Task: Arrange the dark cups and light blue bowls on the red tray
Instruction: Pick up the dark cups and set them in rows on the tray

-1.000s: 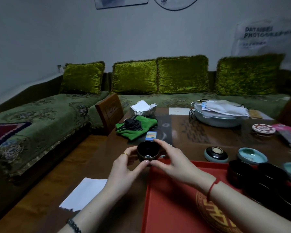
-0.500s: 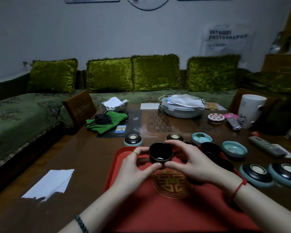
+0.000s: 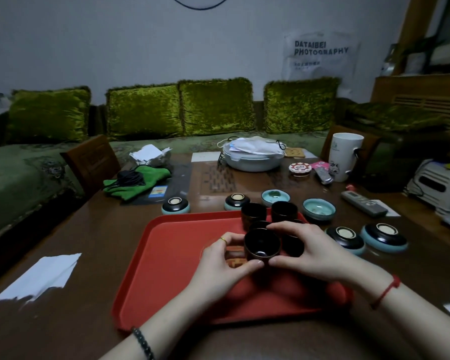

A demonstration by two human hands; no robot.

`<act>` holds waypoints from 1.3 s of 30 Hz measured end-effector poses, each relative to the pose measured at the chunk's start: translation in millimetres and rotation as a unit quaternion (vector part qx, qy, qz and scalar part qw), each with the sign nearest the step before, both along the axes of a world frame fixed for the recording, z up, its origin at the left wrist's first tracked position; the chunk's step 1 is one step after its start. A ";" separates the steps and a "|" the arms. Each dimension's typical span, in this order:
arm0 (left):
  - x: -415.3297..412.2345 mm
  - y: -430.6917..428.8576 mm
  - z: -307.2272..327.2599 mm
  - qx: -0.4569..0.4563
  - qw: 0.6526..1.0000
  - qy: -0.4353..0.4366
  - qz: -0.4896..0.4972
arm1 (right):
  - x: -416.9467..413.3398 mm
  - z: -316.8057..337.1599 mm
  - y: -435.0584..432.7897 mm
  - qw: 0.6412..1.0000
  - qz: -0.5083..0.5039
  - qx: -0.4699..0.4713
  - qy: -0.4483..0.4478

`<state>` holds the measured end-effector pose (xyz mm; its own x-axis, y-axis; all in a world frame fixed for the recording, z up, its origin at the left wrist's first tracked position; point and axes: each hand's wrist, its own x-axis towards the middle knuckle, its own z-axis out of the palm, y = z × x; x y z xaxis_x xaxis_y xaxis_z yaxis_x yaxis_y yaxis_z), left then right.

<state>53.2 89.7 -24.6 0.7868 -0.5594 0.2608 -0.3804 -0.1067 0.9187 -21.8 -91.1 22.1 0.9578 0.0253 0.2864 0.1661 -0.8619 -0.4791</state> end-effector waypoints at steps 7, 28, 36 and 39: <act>-10.0 -6.8 -10.2 0.029 0.999 -0.010 -0.020 | -14.5 -10.8 -9.5 0.999 -0.012 -0.048 0.020; -9.7 -9.9 -14.6 0.100 0.994 -0.046 -0.027 | -12.7 -21.5 -12.0 0.995 -0.008 -0.087 0.041; -6.4 -9.3 -7.6 0.109 0.991 -0.076 -0.027 | -14.5 -14.7 -14.8 0.996 0.005 -0.084 0.040; -3.4 -13.1 1.8 0.101 0.990 -0.094 -0.014 | -16.5 -3.0 -18.0 0.998 0.003 -0.064 0.019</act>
